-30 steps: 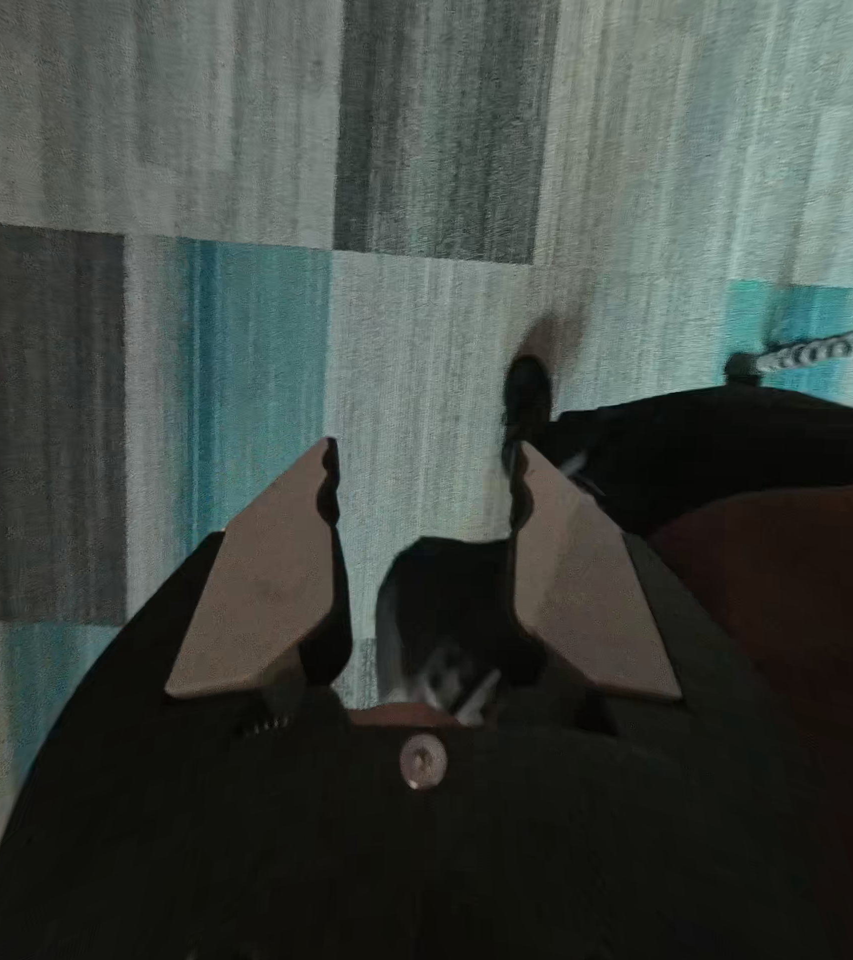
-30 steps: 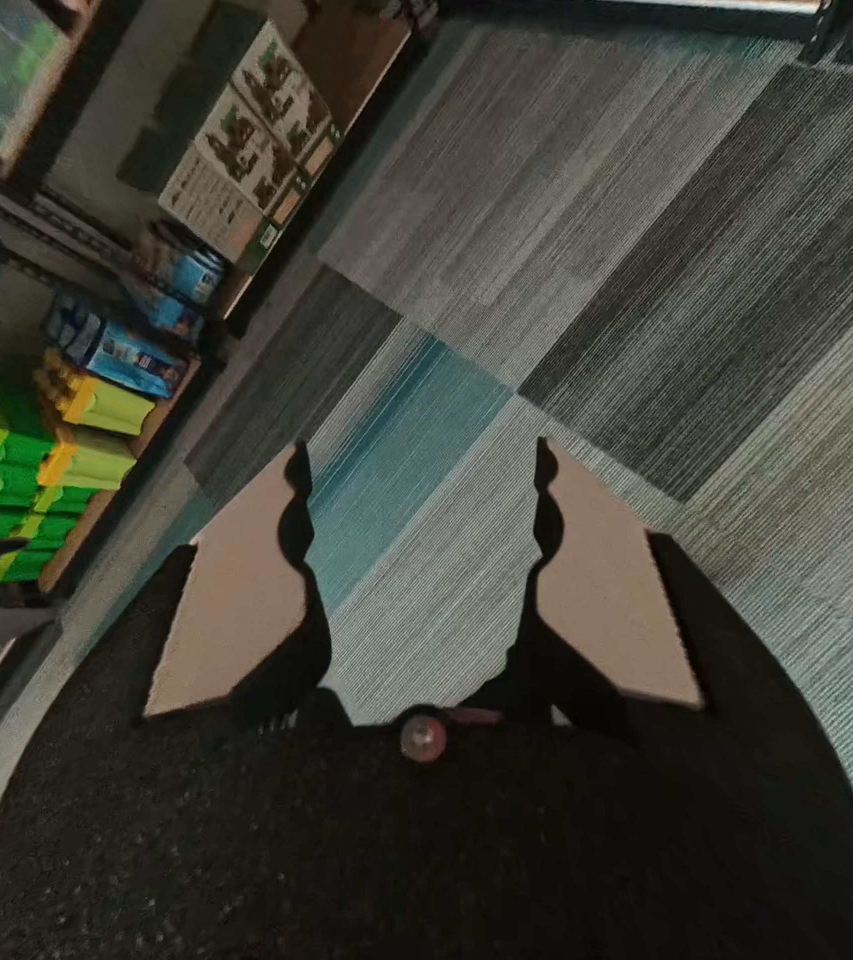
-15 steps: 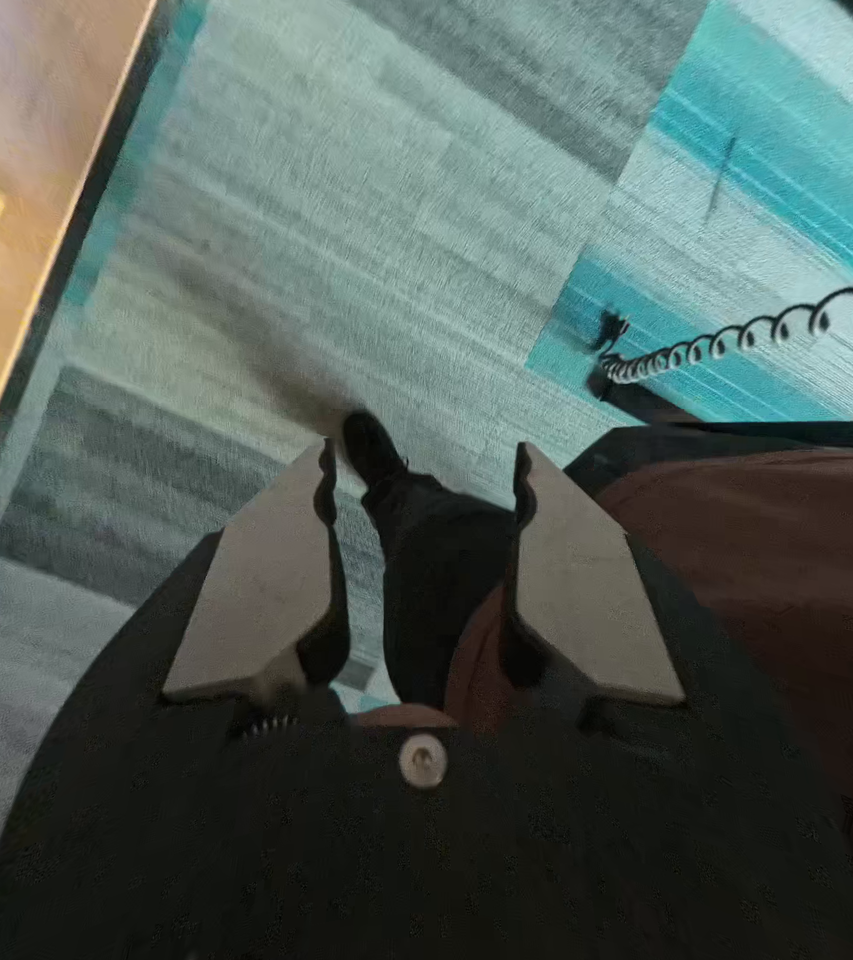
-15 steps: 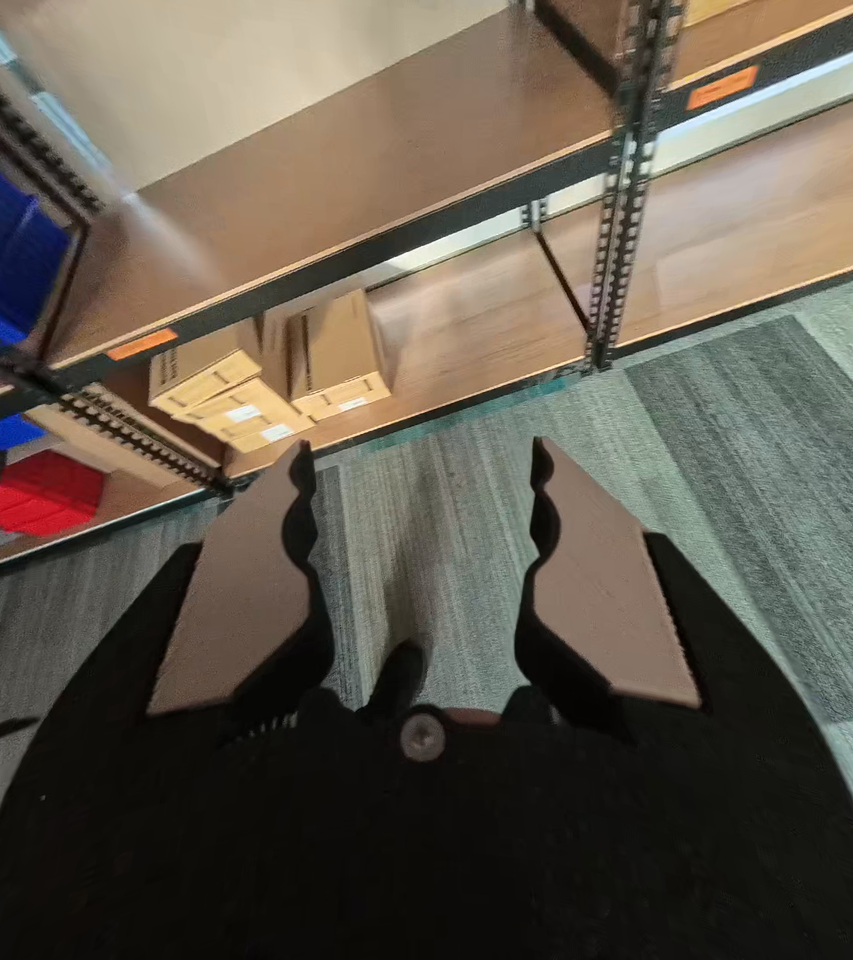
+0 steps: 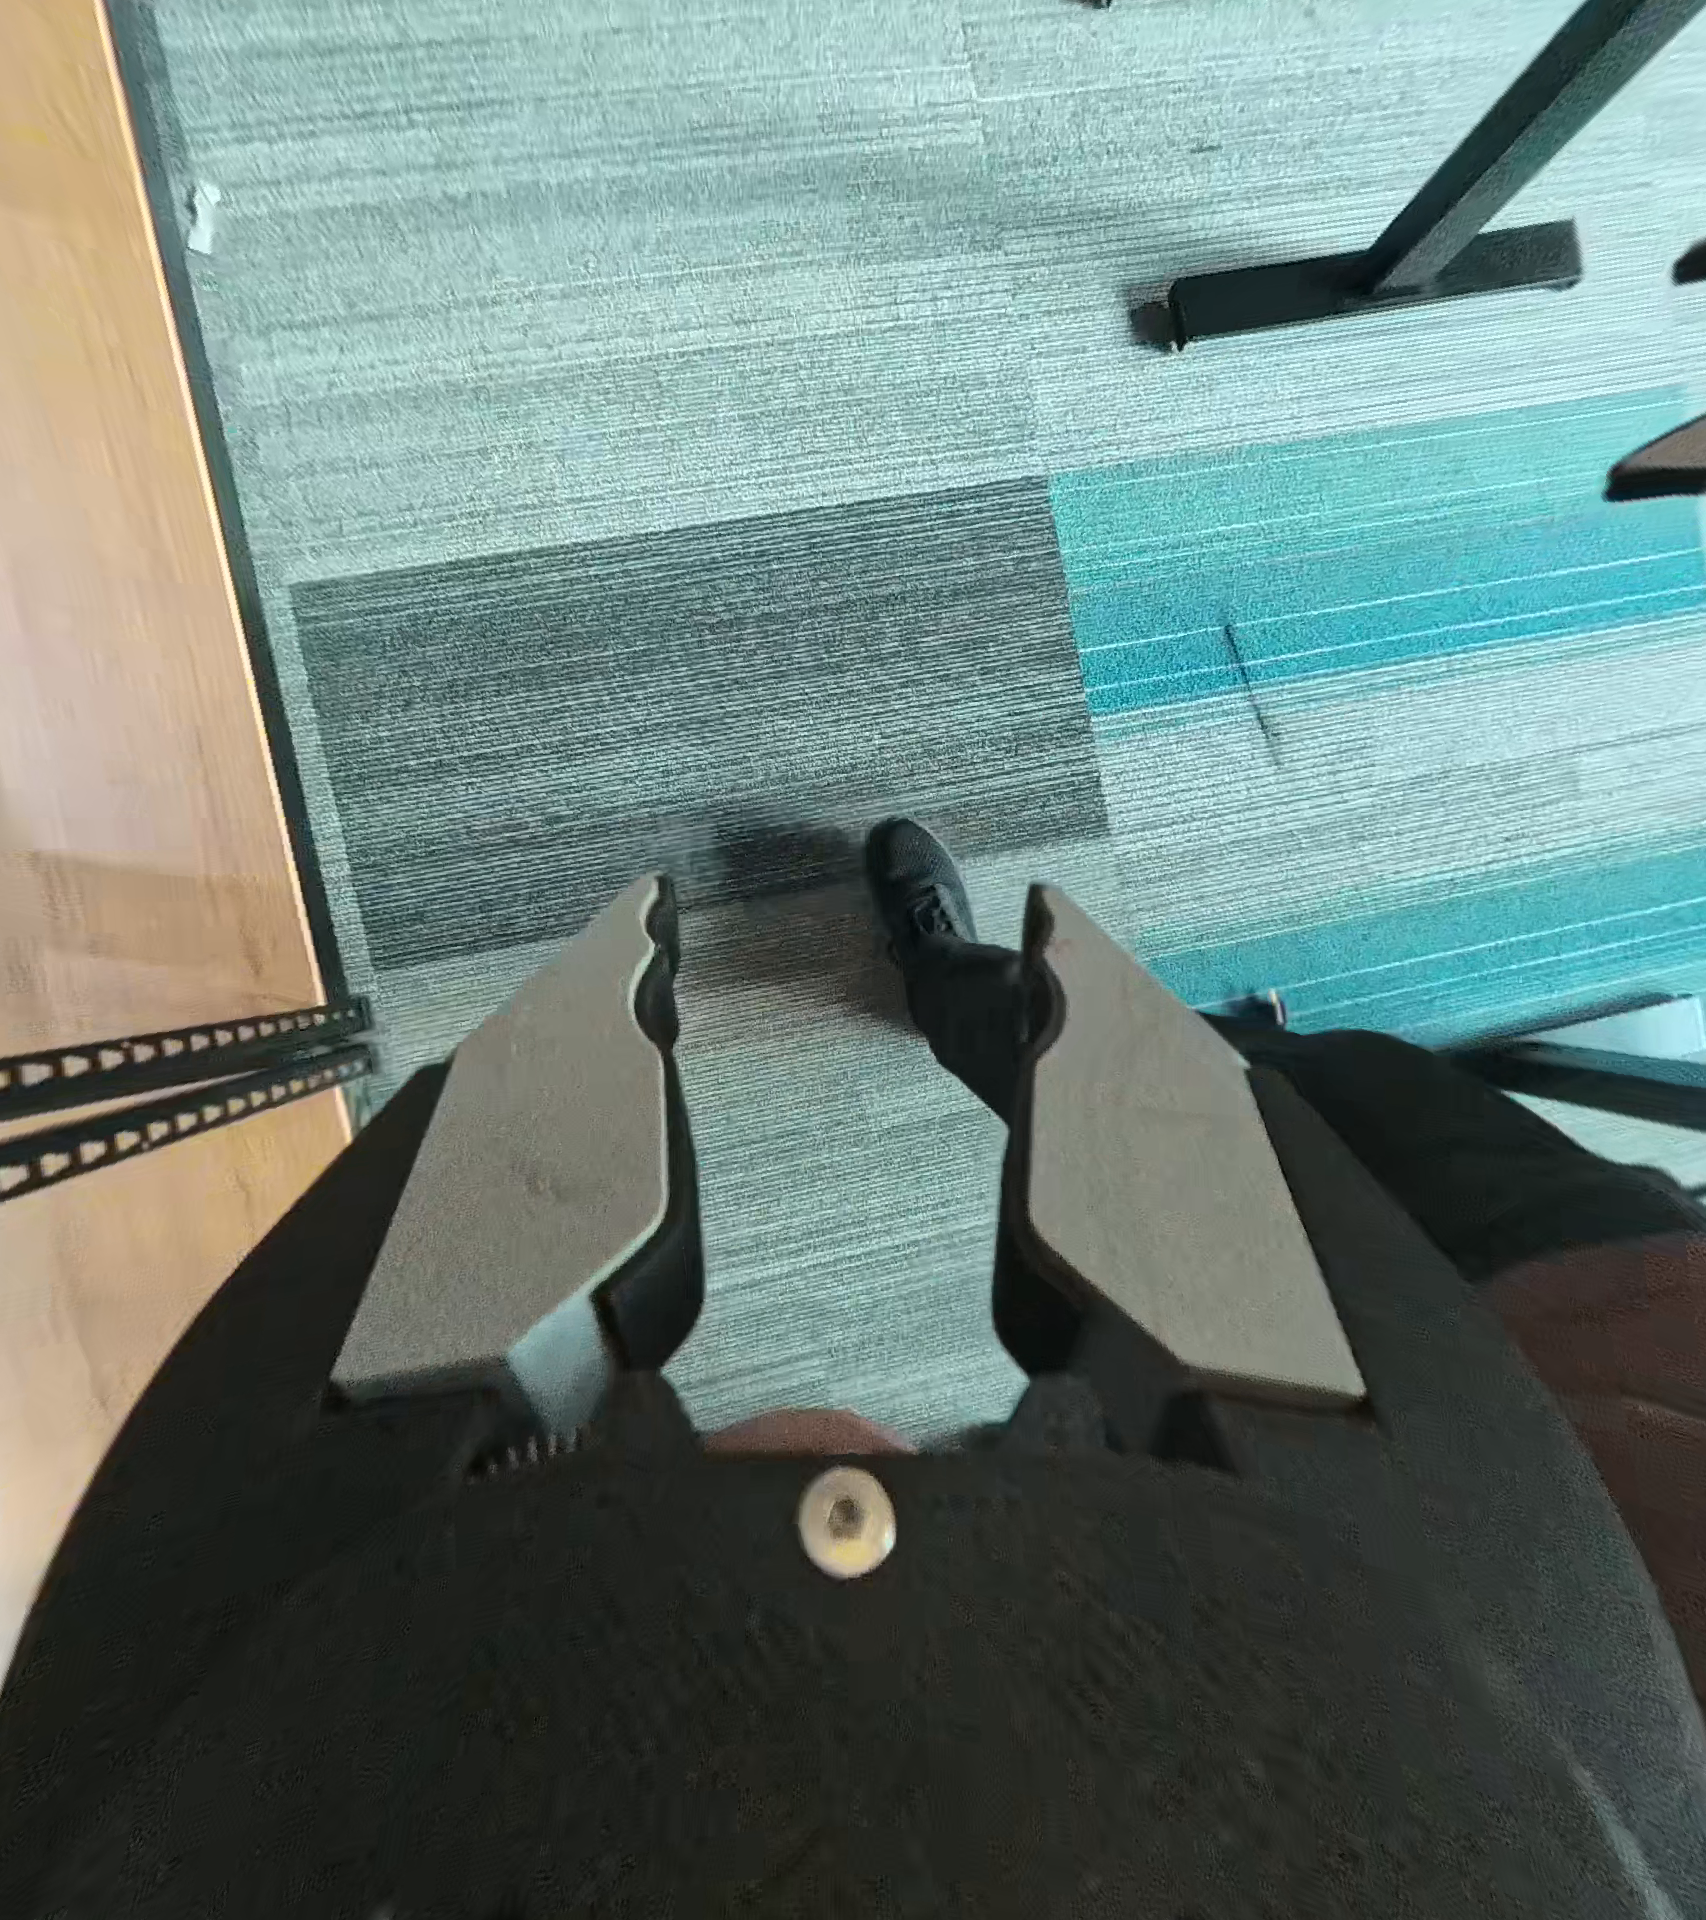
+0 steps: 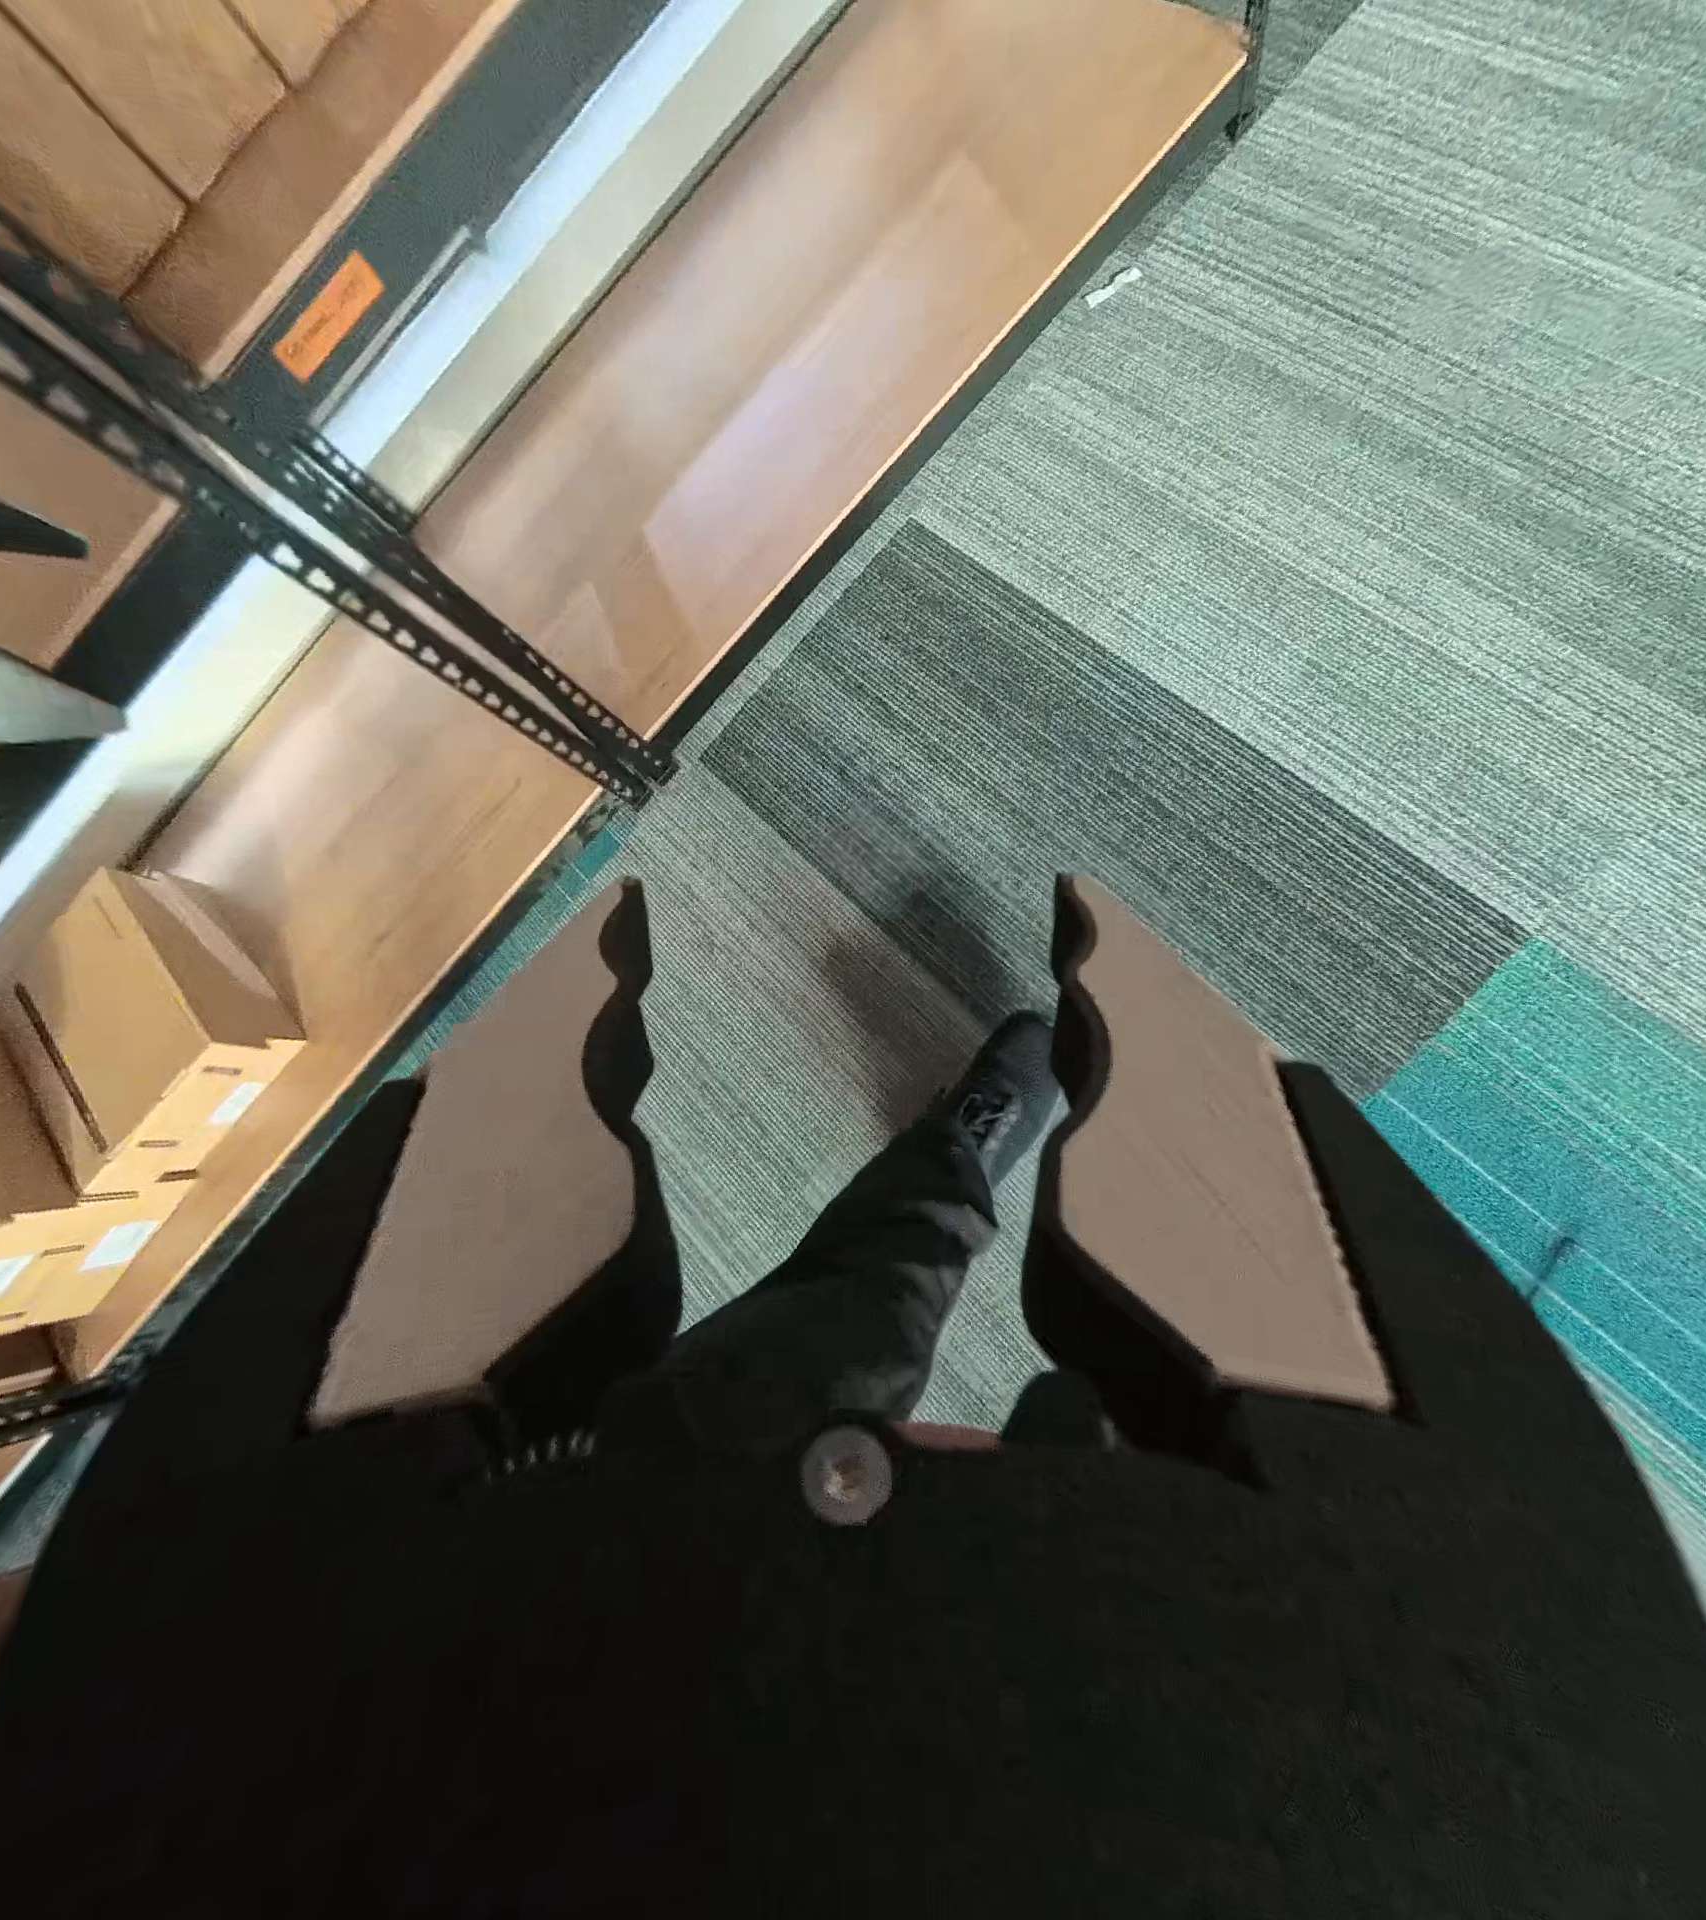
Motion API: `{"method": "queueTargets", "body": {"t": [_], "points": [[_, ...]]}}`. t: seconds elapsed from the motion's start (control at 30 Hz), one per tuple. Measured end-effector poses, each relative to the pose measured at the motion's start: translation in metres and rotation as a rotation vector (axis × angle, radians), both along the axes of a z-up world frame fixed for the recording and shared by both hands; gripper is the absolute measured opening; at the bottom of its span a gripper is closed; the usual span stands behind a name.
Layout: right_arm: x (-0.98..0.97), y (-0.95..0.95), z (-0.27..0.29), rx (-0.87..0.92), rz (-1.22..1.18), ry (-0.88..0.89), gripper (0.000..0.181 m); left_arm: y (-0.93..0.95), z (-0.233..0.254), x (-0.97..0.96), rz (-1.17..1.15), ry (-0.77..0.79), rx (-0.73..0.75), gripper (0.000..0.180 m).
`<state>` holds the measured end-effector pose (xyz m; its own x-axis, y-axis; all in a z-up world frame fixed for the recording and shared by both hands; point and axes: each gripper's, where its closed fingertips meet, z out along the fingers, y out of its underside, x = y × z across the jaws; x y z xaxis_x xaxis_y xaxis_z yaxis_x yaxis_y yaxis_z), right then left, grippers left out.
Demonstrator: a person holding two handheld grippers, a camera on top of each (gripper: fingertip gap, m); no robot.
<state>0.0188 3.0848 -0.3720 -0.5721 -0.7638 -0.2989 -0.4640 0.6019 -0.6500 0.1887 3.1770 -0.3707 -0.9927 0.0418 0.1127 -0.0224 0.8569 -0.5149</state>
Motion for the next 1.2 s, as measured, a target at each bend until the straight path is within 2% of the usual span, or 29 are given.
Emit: {"method": "queueTargets", "body": {"t": [0.1, 0.2, 0.33, 0.4, 0.47, 0.67, 0.73, 0.83, 1.0, 1.1, 1.2], "points": [[0.035, -0.088, 0.001, 0.109, 0.022, 0.01, 0.081, -0.094, -0.021, 0.032, 0.061, -0.04, 0.098, 0.062], [0.07, -0.185, 0.034, 0.133, 0.021, 0.023, 0.084, -0.2, -0.009, 0.06, 0.089, -0.069, 0.133, 0.074], [0.122, -0.33, 0.075, 0.09, 0.042, 0.032, 0.094, -0.368, 0.01, 0.118, 0.075, -0.162, 0.047, 0.083], [0.147, -0.411, 0.079, 0.057, 0.015, 0.031, 0.104, -0.46, 0.006, 0.14, 0.033, -0.146, -0.006, 0.095], [0.173, -0.494, 0.075, 0.034, -0.031, 0.01, 0.106, -0.552, -0.003, 0.161, -0.007, -0.119, -0.048, 0.094], [0.23, -0.698, 0.075, 0.043, -0.073, -0.001, 0.091, -0.808, 0.011, 0.228, -0.143, -0.088, -0.097, 0.091], [0.234, -0.776, 0.088, -0.024, -0.103, 0.057, 0.09, -0.881, 0.024, 0.251, -0.187, -0.094, -0.066, 0.089], [0.251, -0.895, 0.114, -0.092, -0.133, -0.001, 0.083, -0.996, 0.041, 0.278, -0.27, -0.077, -0.074, 0.087], [0.299, -1.123, 0.116, -0.281, -0.033, -0.081, 0.077, -1.188, 0.017, 0.346, -0.221, -0.175, -0.112, 0.084], [0.355, -1.268, 0.135, -0.375, 0.079, -0.134, 0.067, -1.259, -0.017, 0.381, -0.106, -0.176, 0.0, 0.082], [0.433, -1.394, 0.195, -0.432, 0.229, -0.174, 0.059, -1.315, -0.02, 0.395, -0.077, -0.156, 0.099, 0.08]]}}
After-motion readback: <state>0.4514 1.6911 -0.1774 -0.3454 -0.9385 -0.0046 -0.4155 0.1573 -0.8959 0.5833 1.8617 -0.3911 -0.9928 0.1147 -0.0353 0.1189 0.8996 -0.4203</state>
